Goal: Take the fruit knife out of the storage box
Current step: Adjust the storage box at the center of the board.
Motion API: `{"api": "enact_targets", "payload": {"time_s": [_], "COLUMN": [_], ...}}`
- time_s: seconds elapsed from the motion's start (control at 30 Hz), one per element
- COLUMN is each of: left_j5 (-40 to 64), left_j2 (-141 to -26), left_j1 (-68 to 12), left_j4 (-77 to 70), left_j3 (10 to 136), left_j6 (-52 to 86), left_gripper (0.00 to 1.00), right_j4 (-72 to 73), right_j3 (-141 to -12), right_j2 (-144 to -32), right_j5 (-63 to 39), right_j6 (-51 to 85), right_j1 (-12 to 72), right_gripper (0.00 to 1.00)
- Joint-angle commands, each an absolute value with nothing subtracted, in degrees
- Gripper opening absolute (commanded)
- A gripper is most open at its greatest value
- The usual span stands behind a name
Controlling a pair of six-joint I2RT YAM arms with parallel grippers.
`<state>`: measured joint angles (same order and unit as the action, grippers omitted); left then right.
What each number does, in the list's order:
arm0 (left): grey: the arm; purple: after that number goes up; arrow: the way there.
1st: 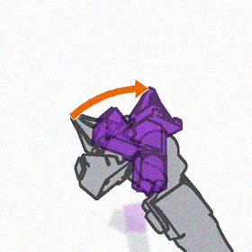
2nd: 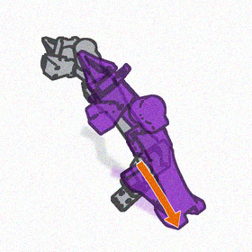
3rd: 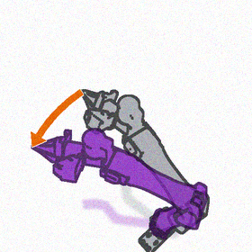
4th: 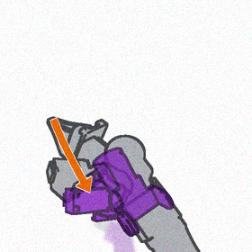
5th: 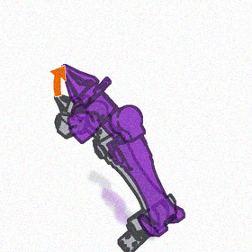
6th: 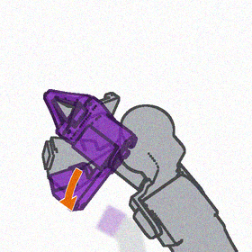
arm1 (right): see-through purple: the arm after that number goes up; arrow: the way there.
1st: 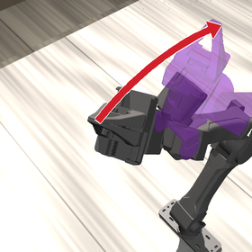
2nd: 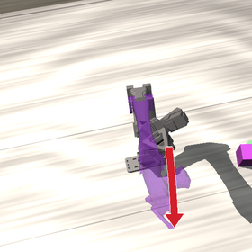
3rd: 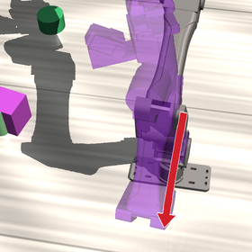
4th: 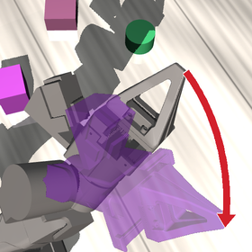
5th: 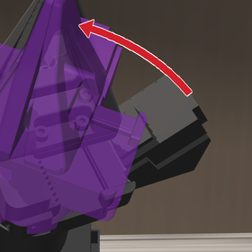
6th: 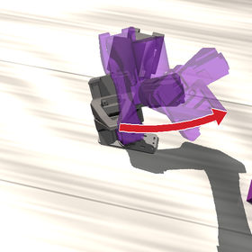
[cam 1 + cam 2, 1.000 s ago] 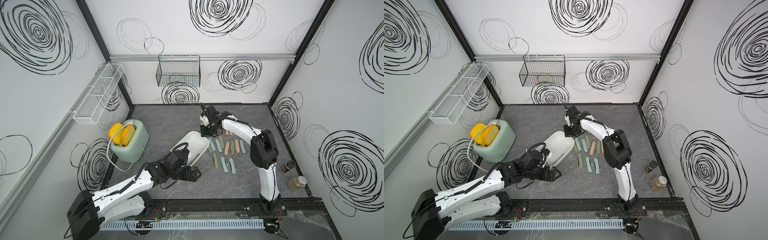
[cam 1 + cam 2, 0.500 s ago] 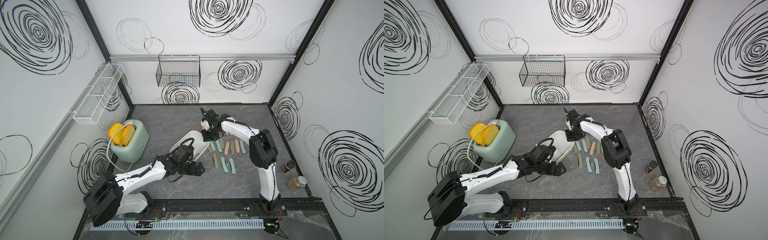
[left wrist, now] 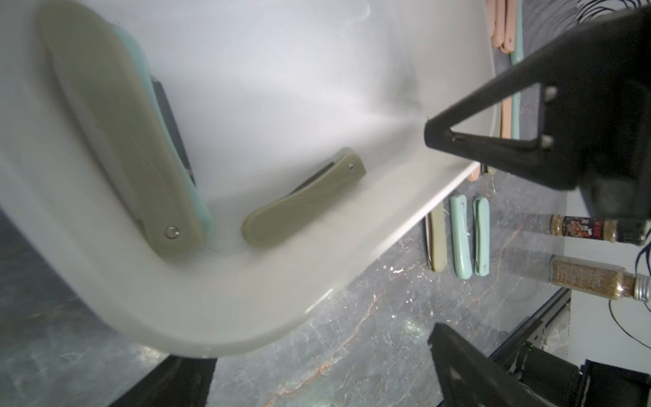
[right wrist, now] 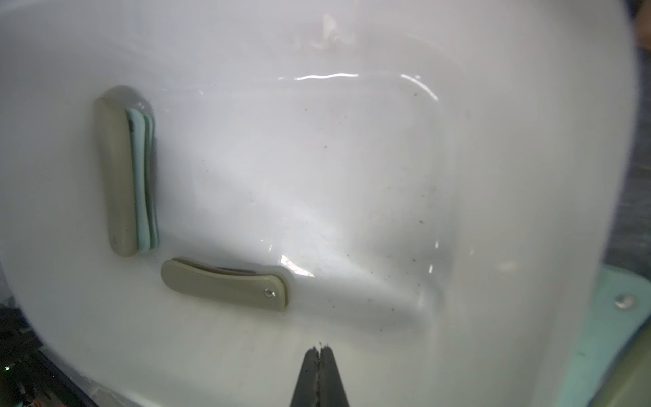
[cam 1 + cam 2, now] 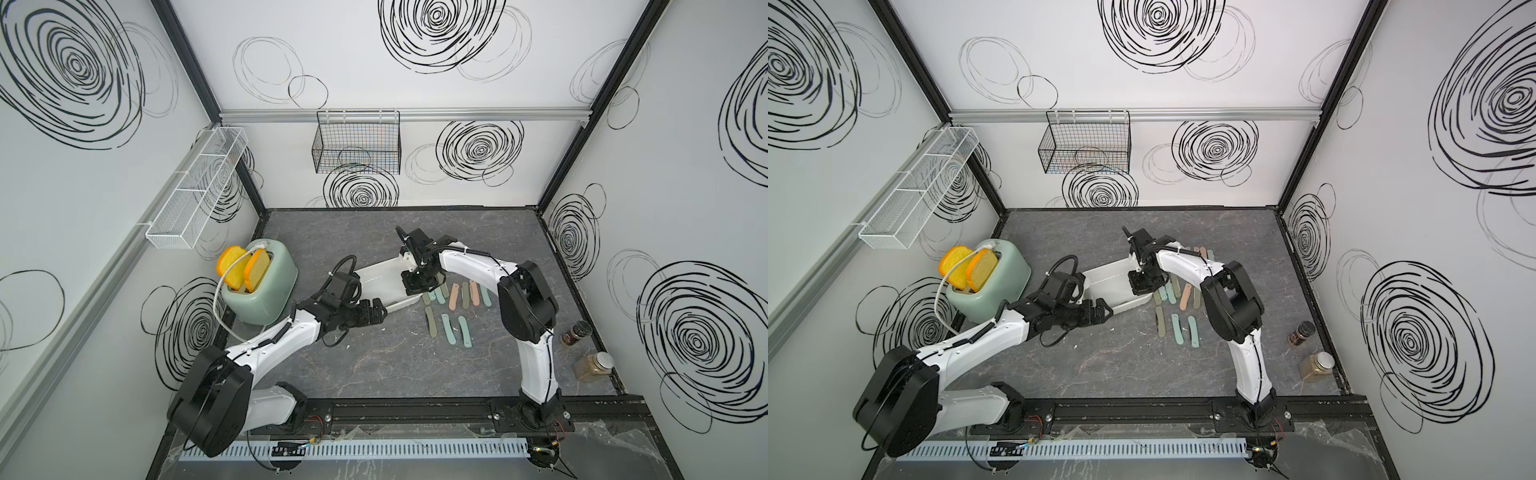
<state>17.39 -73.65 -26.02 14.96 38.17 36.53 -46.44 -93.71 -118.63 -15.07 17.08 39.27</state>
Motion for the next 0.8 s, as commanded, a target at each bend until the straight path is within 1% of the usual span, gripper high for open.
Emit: {"api": "enact_targets", "payload": {"time_s": [0.0,0.33,0.47,0.63,0.67,0.7,0.73,0.77], "left_j5": [18.6,18.8,17.6,16.8,16.4,15.9,15.6,15.2], "left_j2": [-75.3,-78.3,-75.3,-70.8,-69.6,-68.5,-67.0,-65.6], "left_j1": [-23.8,-20.8,-18.9,-17.1,-17.0,-17.0,-17.0,-17.1], "left_j4": [12.8,12.0,14.0,17.5,18.4,19.1,19.9,20.9], "left_j3": [40.5,43.9,42.5,39.8,39.4,39.1,38.9,38.7], "left_j6": [34.1,33.7,32.8,32.6,32.9,33.1,33.7,34.2], "left_gripper": [0.98,0.98,0.98,0.98,0.98,0.98,0.98,0.98], "right_j4": [-48.7,-48.2,-47.6,-47.8,-47.9,-48.0,-47.9,-47.7], "right_j3": [-95.3,-96.3,-97.8,-101.3,-102.4,-103.2,-104.1,-105.0], "right_j2": [-116.3,-117.7,-118.9,-120.7,-121.2,-121.6,-122.0,-122.5], "right_j5": [-16.1,-19.3,-20.8,-20.3,-20.2,-20.1,-20.1,-20.4], "right_j6": [16.2,16.6,16.9,17.3,17.5,17.8,18.1,18.3], "right_j1": [41.3,44.1,44.3,44.0,44.0,43.8,43.7,43.5], "right_gripper": [0.00,0.00,0.00,0.00,0.03,0.09,0.18,0.25]}}
